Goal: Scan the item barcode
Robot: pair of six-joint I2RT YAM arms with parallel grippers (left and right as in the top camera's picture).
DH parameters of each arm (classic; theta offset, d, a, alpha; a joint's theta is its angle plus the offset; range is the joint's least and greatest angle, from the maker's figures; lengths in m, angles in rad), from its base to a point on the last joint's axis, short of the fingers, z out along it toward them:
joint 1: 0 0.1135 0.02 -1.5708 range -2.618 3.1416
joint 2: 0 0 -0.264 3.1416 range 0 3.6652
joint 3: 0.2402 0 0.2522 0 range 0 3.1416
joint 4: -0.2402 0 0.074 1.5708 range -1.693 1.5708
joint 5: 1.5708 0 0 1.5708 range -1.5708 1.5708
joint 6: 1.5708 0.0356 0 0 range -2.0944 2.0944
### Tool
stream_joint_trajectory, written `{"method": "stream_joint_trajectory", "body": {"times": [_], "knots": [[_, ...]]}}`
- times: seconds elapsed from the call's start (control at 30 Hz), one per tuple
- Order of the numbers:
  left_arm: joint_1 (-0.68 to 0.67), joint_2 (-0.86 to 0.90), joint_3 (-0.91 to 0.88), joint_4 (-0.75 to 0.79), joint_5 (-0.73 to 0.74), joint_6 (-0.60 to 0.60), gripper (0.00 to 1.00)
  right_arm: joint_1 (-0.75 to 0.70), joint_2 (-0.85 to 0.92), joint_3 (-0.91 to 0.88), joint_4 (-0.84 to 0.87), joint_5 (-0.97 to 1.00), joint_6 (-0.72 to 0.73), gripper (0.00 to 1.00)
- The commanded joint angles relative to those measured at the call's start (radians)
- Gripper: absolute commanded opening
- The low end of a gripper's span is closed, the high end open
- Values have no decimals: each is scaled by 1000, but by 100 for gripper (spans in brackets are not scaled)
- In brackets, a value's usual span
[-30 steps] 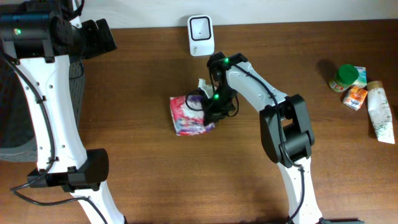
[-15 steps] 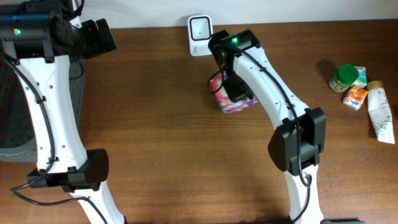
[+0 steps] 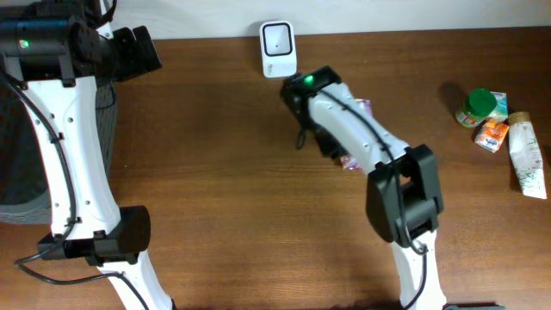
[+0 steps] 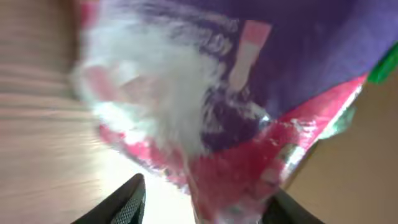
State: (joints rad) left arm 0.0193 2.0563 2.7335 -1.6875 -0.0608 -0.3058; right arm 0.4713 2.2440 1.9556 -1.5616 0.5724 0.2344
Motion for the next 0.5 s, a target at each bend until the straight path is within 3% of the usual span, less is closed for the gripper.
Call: {"method": "stream_joint_trajectory", "body": {"times": [0.0, 0.07, 0.17, 0.2, 0.23, 0.27, 0.47], "knots": [[3, -19, 10, 0, -8, 8, 99, 142, -10, 9, 102, -213, 10, 51], [3, -19, 10, 0, -8, 8, 99, 194, -10, 51, 143, -311, 9, 55], [3, -19, 10, 0, -7, 8, 99, 223, -11, 193, 108, -306, 4, 65], [3, -19, 10, 0, -7, 8, 99, 219, -11, 236, 90, -292, -6, 73], [3, -19, 10, 0, -7, 8, 99, 204, -11, 285, 68, -281, -33, 91], [3, -19, 10, 0, -7, 8, 99, 184, -11, 325, 51, -270, -47, 99], [3, -19, 10, 0, -8, 8, 99, -102, -11, 353, 0, -317, -84, 99]]}}
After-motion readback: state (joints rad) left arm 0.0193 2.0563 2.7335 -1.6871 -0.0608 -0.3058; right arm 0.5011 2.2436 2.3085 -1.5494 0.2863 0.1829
